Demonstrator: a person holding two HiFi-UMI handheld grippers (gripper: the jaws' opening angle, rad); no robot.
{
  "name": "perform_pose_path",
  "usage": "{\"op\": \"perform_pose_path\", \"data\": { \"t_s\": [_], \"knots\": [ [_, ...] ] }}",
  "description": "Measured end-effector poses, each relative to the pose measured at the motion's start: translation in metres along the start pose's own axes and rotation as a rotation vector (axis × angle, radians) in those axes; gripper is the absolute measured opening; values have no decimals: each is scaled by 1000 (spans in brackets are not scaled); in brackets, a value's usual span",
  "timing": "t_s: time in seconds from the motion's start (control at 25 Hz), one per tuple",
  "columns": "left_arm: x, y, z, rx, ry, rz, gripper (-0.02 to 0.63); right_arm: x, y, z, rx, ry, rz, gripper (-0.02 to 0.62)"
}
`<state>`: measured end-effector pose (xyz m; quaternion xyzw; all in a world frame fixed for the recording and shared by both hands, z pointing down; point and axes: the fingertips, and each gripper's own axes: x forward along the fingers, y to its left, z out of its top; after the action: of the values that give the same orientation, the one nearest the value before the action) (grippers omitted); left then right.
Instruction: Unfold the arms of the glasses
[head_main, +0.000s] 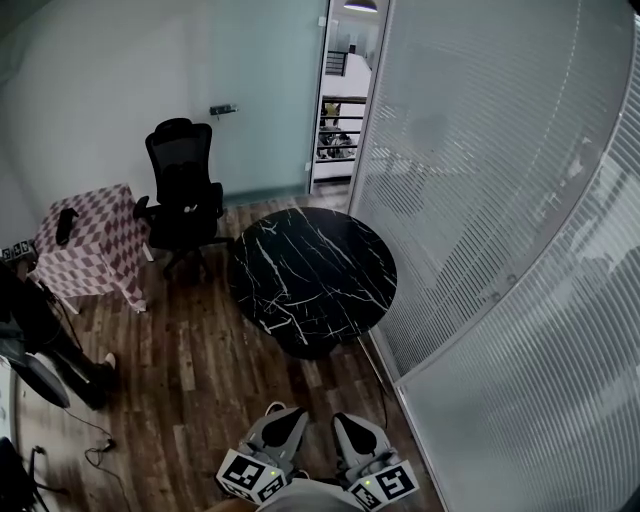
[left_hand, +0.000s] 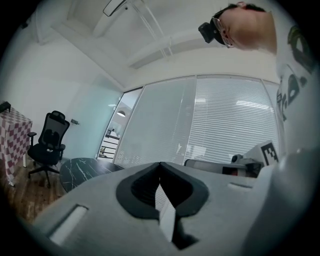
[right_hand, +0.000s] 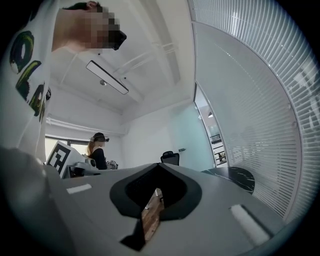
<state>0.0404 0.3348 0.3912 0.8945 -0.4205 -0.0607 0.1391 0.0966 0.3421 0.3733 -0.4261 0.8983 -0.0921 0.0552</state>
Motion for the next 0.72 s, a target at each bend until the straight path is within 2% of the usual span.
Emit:
{"op": "perform_pose_path", "data": {
  "t_s": [0.36,0.72],
  "knots": [
    [60,76,36,7,-16,-24,5,95,-37,15,-28,-3,-8,2],
    [122,176,80,30,-15,-37,5,217,-70,31,-51,-1,8,2]
  ]
}}
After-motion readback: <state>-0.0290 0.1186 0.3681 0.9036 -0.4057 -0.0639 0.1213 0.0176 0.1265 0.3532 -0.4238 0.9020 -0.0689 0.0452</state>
